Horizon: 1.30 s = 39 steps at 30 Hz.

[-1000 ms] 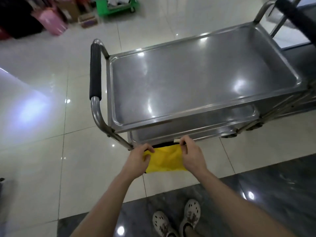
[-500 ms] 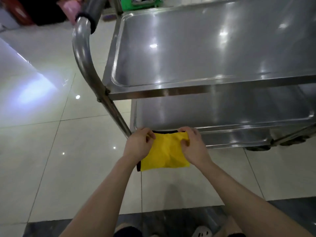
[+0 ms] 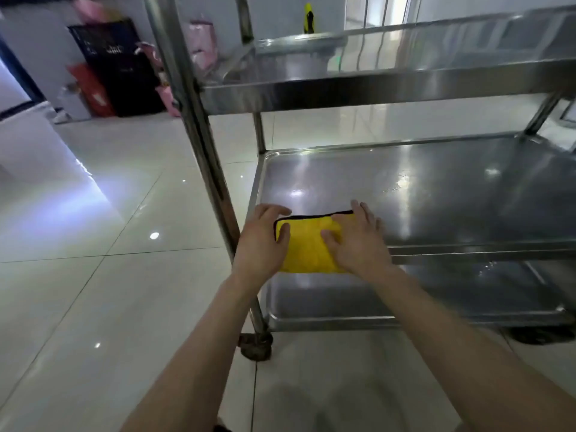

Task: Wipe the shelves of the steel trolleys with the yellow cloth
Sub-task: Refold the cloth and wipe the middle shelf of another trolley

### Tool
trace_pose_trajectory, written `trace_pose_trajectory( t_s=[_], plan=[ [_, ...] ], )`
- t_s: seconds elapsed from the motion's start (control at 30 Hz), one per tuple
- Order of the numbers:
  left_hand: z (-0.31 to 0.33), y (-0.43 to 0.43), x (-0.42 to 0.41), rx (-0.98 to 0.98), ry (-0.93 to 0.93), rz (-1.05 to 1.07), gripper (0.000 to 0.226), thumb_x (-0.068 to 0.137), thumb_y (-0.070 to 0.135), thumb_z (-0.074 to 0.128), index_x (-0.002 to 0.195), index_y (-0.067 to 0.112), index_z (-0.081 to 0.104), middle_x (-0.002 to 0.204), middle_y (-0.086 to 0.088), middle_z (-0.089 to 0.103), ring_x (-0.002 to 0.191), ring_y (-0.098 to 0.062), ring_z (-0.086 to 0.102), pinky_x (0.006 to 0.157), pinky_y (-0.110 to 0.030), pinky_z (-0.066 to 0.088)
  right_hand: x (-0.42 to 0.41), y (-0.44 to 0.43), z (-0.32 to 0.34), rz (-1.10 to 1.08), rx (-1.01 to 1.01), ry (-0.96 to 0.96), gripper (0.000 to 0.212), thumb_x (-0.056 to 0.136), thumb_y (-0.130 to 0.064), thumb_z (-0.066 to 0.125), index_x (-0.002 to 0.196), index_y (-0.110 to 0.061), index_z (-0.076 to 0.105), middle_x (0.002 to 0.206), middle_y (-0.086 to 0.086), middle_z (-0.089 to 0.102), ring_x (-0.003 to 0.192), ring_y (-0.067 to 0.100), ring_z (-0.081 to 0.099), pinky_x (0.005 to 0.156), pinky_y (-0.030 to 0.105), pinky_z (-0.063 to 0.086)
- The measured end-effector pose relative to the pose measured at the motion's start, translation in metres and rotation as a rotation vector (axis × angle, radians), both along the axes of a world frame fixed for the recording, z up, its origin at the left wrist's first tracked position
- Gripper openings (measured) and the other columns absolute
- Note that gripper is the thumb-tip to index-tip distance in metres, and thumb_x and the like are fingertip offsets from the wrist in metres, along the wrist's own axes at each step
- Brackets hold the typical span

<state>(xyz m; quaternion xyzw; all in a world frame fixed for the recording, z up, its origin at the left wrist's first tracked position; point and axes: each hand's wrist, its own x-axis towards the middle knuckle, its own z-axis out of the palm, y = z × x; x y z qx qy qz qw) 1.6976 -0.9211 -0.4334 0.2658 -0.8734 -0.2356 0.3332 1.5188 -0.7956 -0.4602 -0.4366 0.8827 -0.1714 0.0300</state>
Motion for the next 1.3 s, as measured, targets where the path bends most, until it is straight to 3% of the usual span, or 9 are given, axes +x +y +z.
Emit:
trace_pose_trajectory(
  t_s=[0.07, 0.13, 0.23, 0.3, 0.37, 0.5, 1.0, 1.2, 1.3],
  plan=[
    [-0.028, 0.018, 0.027, -0.038, 0.197, 0.102, 0.006, 0.103, 0.028, 0.064, 0.106, 0.033, 0.066, 0.102, 0.016, 0.066, 0.087, -0.005, 0.067, 0.076, -0.018, 0.053, 0.016, -0.003, -0.015, 0.040, -0.007, 0.099, 0.068, 0.104, -0.071, 0.035, 0.156, -0.029, 0.051, 0.176, 0.014, 0.022, 0.164, 0.034, 0.013, 0.128, 0.068, 0.007],
    [-0.041, 0.027, 0.047, 0.029, 0.367, 0.289, 0.015, 0.098, 0.039, 0.069, 0.093, 0.038, 0.055, 0.083, 0.012, 0.061, 0.074, -0.013, 0.063, 0.064, -0.024, 0.049, 0.029, -0.005, -0.018, 0.072, 0.014, 0.161, 0.077, 0.101, -0.078, 0.019, 0.159, -0.035, 0.045, 0.175, 0.011, 0.027, 0.163, 0.034, 0.015, 0.127, 0.071, 0.003],
    [-0.026, 0.014, 0.058, 0.099, 0.517, 0.441, 0.042, 0.086, 0.044, 0.084, 0.109, 0.034, 0.050, 0.098, 0.013, 0.053, 0.087, -0.016, 0.060, 0.074, -0.030, 0.051, 0.036, -0.009, -0.011, 0.091, -0.007, 0.188, 0.081, 0.096, -0.083, 0.010, 0.161, -0.044, 0.038, 0.174, 0.012, 0.029, 0.163, 0.035, 0.017, 0.126, 0.072, 0.005],
    [-0.003, -0.011, 0.051, 0.168, 0.529, 0.399, 0.049, 0.082, 0.045, 0.087, 0.116, 0.030, 0.054, 0.105, 0.013, 0.060, 0.097, -0.013, 0.064, 0.084, -0.030, 0.053, 0.037, -0.014, -0.009, 0.119, 0.016, 0.122, 0.081, 0.093, -0.088, 0.006, 0.163, -0.053, 0.026, 0.176, 0.011, 0.023, 0.164, 0.036, 0.013, 0.125, 0.073, 0.007],
    [0.016, -0.034, 0.037, 0.359, 0.483, 0.288, 0.040, 0.084, 0.055, 0.083, 0.098, 0.023, 0.063, 0.086, 0.009, 0.071, 0.082, -0.016, 0.070, 0.079, -0.041, 0.059, 0.038, -0.018, -0.018, 0.142, 0.112, 0.098, 0.082, 0.088, -0.093, -0.003, 0.163, -0.061, 0.008, 0.179, 0.012, 0.009, 0.165, 0.039, 0.002, 0.124, 0.075, 0.001],
    [0.015, -0.047, 0.019, 0.548, 0.544, 0.212, 0.080, 0.088, 0.062, 0.072, 0.077, -0.012, 0.046, 0.067, -0.034, 0.052, 0.055, -0.027, 0.052, 0.057, -0.056, 0.051, 0.032, -0.035, -0.029, 0.139, 0.170, 0.062, 0.087, 0.078, -0.098, -0.014, 0.159, -0.067, -0.005, 0.179, 0.013, -0.005, 0.163, 0.043, -0.011, 0.119, 0.079, -0.014],
    [-0.012, -0.041, 0.019, 0.455, 0.672, 0.322, 0.056, 0.089, 0.040, 0.068, 0.072, -0.001, 0.034, 0.066, -0.033, 0.038, 0.058, -0.051, 0.042, 0.051, -0.055, 0.042, -0.021, -0.219, -0.020, 0.107, 0.310, 0.026, 0.090, 0.077, -0.101, 0.002, 0.159, -0.066, -0.003, 0.178, 0.011, -0.015, 0.161, 0.046, -0.018, 0.106, 0.084, -0.023],
    [-0.002, -0.033, 0.019, 0.384, 0.655, 0.374, 0.048, 0.088, 0.038, 0.065, 0.061, 0.019, 0.030, 0.059, -0.012, 0.030, 0.055, -0.025, 0.033, 0.051, -0.048, 0.037, 0.013, -0.173, -0.019, 0.146, 0.305, 0.028, 0.081, 0.084, -0.096, 0.004, 0.158, -0.066, -0.006, 0.178, 0.011, -0.018, 0.161, 0.044, -0.022, 0.112, 0.083, -0.021],
    [0.002, -0.032, 0.020, 0.413, 0.637, 0.393, 0.048, 0.088, 0.041, 0.065, 0.063, 0.012, 0.035, 0.063, -0.025, 0.037, 0.057, -0.023, 0.037, 0.053, -0.054, 0.044, 0.035, -0.130, -0.028, 0.206, 0.292, 0.065, 0.086, 0.075, -0.098, -0.006, 0.155, -0.069, -0.010, 0.178, 0.009, -0.018, 0.162, 0.041, -0.022, 0.113, 0.080, -0.022]
  ],
)
